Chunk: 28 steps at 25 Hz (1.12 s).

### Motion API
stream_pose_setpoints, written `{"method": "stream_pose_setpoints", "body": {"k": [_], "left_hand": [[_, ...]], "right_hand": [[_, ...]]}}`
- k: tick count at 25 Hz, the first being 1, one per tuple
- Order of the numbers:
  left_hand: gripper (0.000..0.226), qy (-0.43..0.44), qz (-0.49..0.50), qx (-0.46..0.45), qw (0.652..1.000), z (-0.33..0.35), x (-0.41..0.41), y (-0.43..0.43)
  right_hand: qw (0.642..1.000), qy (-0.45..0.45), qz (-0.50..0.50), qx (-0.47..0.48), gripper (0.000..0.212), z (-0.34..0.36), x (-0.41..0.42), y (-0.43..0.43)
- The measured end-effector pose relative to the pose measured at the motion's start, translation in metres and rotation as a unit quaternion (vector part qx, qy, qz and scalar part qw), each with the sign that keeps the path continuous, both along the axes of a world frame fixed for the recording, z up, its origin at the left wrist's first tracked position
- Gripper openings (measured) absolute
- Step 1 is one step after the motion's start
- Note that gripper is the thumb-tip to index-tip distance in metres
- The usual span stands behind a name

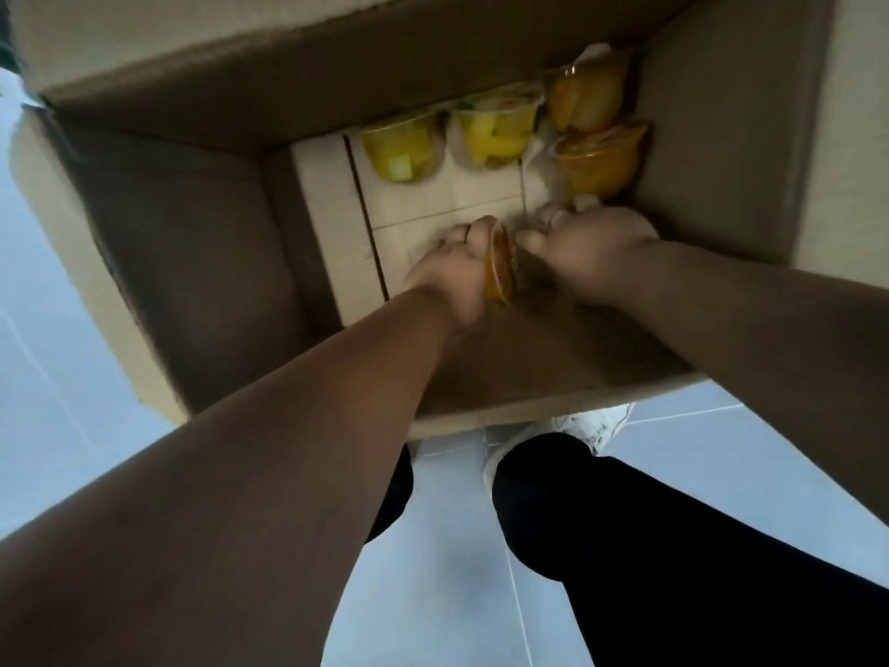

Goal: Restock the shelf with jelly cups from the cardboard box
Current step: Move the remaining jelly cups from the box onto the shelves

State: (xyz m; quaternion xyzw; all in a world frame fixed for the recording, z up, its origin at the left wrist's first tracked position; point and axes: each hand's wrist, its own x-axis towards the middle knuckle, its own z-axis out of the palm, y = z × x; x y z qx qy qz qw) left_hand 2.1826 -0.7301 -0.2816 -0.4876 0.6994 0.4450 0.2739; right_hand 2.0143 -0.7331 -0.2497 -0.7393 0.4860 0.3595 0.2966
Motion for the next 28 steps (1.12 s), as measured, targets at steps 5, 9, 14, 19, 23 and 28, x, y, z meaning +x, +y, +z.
{"method": "stream_pose_setpoints", "body": {"k": [5, 9, 14, 19, 23, 28], "left_hand": [[0.068, 0.041, 0.145, 0.095, 0.984, 0.005, -0.008, -0.015], [0.079, 0.059, 0.382, 0.071, 0.920, 0.051, 0.015, -0.026], [0.064, 0.109, 0.561, 0.131, 0.810, 0.171, 0.038, -0.046], [0.044, 0.211, 0.631, 0.132, 0.735, 0.343, 0.048, -0.074], [0.029, 0.304, 0.622, 0.107, 0.714, 0.487, 0.051, -0.094], [0.061, 0.416, 0.591, 0.014, 0.691, 0.664, 0.061, -0.115]], "right_hand": [[0.987, -0.081, -0.141, -0.016, 0.067, -0.003, -0.014, -0.012], [0.808, -0.226, -0.544, -0.009, 0.055, 0.029, -0.010, -0.022], [0.664, -0.338, -0.666, -0.039, 0.033, 0.141, 0.010, -0.041], [0.614, -0.436, -0.658, -0.016, 0.031, 0.317, 0.013, -0.073], [0.605, -0.496, -0.622, -0.026, 0.032, 0.459, 0.012, -0.095], [0.590, -0.580, -0.554, -0.094, 0.037, 0.637, 0.017, -0.123]]}}
